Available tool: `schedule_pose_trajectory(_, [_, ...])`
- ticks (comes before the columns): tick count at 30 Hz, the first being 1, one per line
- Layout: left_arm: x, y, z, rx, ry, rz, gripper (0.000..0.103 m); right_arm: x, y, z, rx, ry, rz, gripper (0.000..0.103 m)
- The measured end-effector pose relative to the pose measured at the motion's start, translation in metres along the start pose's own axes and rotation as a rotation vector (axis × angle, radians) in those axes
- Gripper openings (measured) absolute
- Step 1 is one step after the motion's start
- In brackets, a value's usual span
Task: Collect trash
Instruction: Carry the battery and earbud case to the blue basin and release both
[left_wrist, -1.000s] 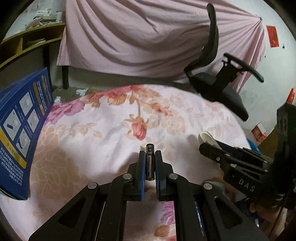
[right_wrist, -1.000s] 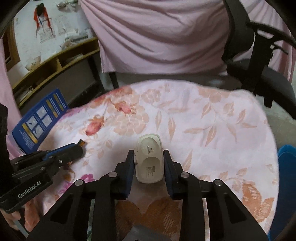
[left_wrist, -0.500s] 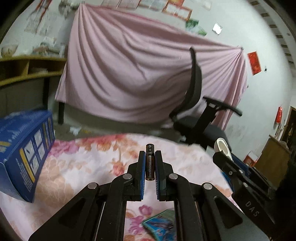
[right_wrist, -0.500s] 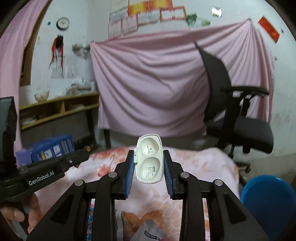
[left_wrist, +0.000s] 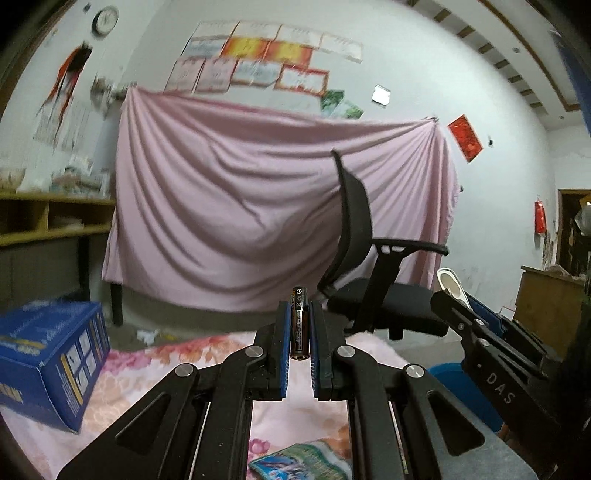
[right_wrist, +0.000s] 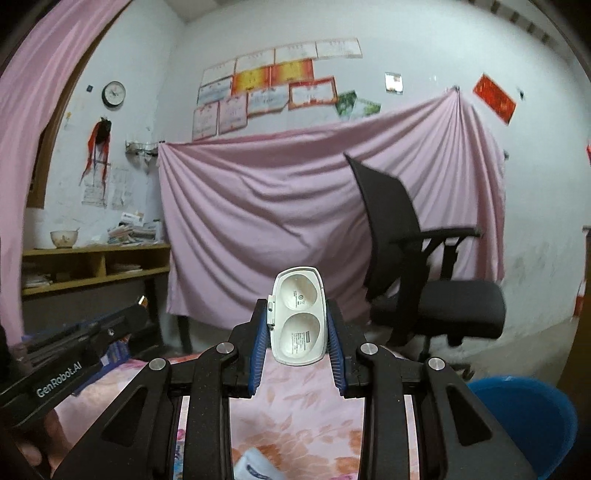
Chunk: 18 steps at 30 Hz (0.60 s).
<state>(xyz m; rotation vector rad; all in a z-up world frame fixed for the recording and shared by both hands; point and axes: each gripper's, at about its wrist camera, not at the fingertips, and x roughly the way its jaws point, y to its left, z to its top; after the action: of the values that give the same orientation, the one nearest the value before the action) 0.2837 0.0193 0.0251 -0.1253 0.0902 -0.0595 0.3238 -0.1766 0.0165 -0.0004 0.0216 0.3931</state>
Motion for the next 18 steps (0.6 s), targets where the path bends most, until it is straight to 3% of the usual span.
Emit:
schedule_pose_trajectory(6, [-0.017, -0.025, 0.007, 0.032, -0.079, -0.033, 0.007, -0.025, -0.005, 0.012, -0.046, -0.091, -0.038, 0.027])
schedule_pose_trajectory(18, [-0.028, -0.075, 0.024, 0.065, -0.13, -0.107, 0.007, -0.055, -0.038, 0.024, -0.034, -0.158, -0.11, 0.027])
